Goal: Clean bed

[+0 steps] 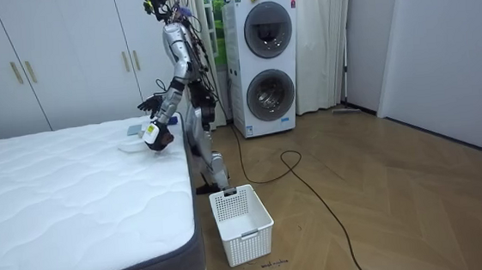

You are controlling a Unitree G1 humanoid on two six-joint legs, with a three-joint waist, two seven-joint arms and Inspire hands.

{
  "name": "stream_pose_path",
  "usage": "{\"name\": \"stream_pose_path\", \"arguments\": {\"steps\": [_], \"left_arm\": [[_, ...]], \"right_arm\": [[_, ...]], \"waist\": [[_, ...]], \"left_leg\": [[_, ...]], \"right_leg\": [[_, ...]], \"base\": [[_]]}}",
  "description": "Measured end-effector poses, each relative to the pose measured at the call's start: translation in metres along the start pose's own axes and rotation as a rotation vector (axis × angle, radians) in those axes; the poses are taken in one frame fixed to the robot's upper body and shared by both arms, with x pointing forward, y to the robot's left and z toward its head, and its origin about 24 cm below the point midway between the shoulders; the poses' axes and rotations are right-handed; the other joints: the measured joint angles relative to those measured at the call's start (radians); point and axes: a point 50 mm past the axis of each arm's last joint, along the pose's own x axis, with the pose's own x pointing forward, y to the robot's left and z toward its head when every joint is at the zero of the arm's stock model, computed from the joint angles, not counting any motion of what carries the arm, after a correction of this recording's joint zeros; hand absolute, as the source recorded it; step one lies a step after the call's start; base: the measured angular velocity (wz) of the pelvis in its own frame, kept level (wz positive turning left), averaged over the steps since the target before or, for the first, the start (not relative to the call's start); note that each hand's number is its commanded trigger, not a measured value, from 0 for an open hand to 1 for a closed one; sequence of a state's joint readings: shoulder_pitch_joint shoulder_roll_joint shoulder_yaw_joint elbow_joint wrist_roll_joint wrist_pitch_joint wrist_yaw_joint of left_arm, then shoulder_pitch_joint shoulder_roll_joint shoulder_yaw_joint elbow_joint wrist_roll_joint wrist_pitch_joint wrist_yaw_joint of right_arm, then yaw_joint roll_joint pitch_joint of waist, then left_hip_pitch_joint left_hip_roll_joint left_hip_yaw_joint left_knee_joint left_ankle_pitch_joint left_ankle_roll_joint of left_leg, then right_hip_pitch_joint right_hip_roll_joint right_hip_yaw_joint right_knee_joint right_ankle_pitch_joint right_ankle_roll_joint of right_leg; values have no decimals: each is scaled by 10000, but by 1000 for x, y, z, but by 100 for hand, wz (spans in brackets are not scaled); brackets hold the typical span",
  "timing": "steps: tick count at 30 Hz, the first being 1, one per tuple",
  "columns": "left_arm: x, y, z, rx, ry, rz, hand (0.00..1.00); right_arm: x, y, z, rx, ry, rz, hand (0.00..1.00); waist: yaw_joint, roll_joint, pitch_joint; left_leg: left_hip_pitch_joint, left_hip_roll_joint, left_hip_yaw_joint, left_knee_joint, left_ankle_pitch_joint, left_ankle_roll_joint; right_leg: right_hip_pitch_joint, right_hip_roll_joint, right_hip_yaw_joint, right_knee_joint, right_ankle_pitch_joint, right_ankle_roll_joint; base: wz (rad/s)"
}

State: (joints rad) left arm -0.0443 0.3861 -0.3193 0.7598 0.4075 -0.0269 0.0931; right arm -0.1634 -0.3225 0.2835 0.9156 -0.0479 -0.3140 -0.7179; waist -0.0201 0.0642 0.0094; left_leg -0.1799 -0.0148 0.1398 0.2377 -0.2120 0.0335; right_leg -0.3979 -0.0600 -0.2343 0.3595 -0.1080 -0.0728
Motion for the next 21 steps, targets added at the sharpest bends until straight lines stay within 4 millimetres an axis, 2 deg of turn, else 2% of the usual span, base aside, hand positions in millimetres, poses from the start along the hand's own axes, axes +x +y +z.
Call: {"name": "stream_pose_path", "arguments": {"steps": [10, 21], "left_arm": [[-3, -4, -4, 218, 111, -144, 100], [-5, -8, -9, 217, 272, -347, 100]], "right_arm": [[-14, 1, -23, -444, 834, 519, 0], [-23, 9, -25, -451, 849, 1149, 0]], "waist": [[23, 23, -7], [30, 93, -42]], "left_leg": [[159, 29, 128, -113, 2, 1], [271, 67, 244, -161, 3, 1]], "right_leg": [[51, 89, 166, -3, 10, -27], [143, 174, 239, -154, 11, -24]], "base": [[-5], [-3]]}}
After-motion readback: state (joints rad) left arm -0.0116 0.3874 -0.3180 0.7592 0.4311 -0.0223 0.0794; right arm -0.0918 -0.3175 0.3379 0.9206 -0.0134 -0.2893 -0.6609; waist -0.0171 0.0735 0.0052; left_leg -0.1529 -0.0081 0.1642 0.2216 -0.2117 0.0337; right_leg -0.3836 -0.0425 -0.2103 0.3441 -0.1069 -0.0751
